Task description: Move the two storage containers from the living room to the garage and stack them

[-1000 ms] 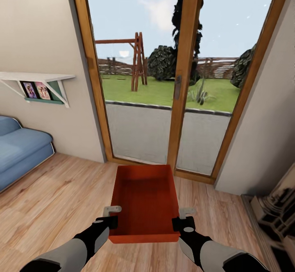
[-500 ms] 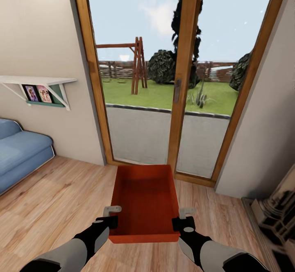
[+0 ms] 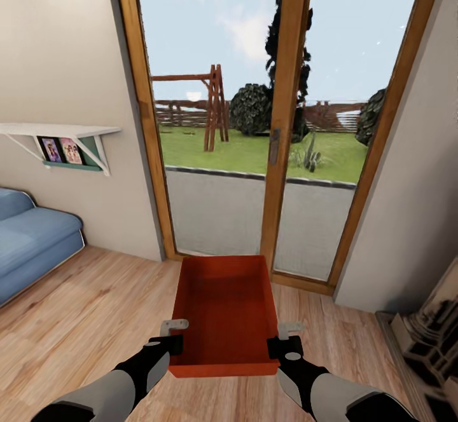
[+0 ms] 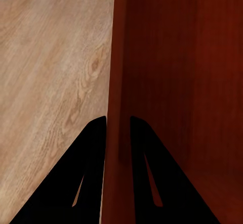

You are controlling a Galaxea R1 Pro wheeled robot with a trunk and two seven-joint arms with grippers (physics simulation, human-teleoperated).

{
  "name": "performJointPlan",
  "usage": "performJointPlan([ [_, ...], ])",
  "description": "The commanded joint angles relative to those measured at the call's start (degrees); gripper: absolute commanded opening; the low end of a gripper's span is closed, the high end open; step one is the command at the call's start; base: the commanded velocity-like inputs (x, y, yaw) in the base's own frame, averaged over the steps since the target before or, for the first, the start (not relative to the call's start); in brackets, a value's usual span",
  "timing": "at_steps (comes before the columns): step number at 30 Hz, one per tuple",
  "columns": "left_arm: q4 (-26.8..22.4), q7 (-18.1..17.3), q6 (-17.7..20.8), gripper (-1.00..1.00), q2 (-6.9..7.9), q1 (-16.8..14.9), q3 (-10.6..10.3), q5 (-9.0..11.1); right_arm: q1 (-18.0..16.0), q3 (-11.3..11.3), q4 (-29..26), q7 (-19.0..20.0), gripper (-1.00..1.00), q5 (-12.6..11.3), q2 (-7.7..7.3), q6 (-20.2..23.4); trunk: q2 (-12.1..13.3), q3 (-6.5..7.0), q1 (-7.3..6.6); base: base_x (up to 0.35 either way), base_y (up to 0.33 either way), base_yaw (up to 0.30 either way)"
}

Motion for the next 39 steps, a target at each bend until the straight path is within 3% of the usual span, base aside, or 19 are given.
performJointPlan([
  [1, -0.3, 0.7, 0.3, -1.00, 2.21, -0.1, 2.8, -0.6, 0.0, -2.3, 0.0, 0.2, -1.00, 0.0, 0.03, 0.0, 0.0, 0.03, 0.00, 0.000, 0.000, 0.000],
  [39, -0.3, 0.7, 0.3, -1.00, 2.23, 0.0, 2.8, -0.6, 0.0, -2.4, 0.0, 0.2, -1.00, 0.0, 0.03, 0.0, 0.0, 3.52, 0.00, 0.000, 0.000, 0.000],
])
